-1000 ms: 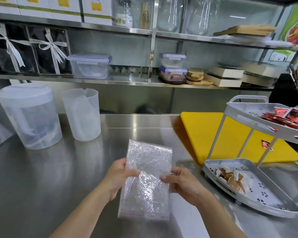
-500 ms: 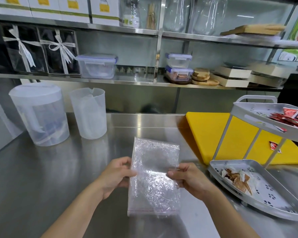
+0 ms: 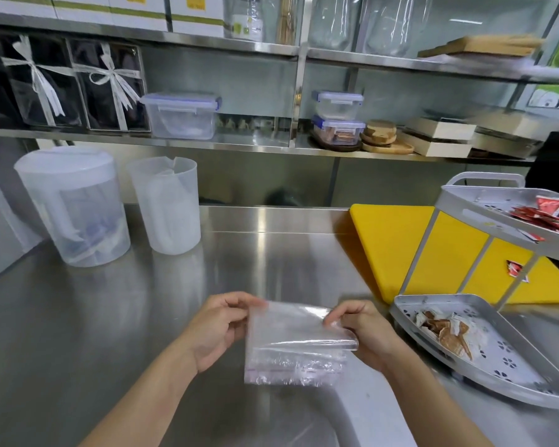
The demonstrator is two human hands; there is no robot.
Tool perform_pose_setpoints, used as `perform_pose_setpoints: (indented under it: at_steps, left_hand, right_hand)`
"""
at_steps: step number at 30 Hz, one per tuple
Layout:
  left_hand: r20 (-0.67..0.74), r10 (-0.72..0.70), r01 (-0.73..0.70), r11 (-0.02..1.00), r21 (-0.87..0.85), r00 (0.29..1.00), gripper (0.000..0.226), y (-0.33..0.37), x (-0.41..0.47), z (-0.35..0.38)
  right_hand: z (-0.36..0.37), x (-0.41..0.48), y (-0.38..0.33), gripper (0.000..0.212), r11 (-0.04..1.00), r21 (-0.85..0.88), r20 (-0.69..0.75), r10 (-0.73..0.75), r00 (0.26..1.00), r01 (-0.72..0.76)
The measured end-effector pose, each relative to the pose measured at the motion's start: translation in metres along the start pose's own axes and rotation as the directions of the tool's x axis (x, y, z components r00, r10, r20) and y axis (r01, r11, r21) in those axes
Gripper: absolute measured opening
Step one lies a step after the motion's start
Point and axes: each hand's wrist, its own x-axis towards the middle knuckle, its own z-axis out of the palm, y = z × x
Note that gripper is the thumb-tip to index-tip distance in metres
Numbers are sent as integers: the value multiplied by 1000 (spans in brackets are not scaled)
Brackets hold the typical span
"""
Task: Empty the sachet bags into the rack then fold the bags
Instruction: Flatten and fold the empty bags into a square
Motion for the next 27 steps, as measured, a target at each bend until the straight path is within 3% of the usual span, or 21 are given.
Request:
perform_pose_setpoints:
  at_steps: [2,4,7,9,12,14,16,20,27]
  left_hand:
    - [113,-95,105,991,-81,989,19,0,-3,-4]
    - [196,-244,236,970,60,950,40,-5,-5,-8]
    - [155,-320,278,929,243,934,69,-13,-8,-3]
    - [75,-289,262,931,256,954,60,-18,-6,0]
    - [-52,-201,208,953,222,978,49,-23,0,0]
    - [-75,-129,145,955,258,989,47,-25,0,3]
    - [-95,-53,78,955,287,994,44,-28,-2,7]
    - [-139,-30,65,964,256,990,34,-36,3,15]
    - [0,-291,270,887,374,957,30,-59,8,50]
  right_hand:
    - [-4,1,4,54,1000,-10,-46,-25,999,25]
    - [-6,-1,3,54,996,-69,-68,-57,996,53]
    - [-2,-3,-2,54,984,-162,-28,-81,996,76]
    - [1,-5,-2,47,990,-134,-20,-49,999,46]
    - [6,-8,2,24,996,66,48,55,997,-58]
    - [7,-11,8,46,975,181,108,110,988,-128]
    - [9,-13,16,66,970,183,111,144,983,-162]
    - [12,-15,28,58,987,49,-37,152,988,-150]
    - [-26,-48,47,39,992,71,-306,118,945,-101]
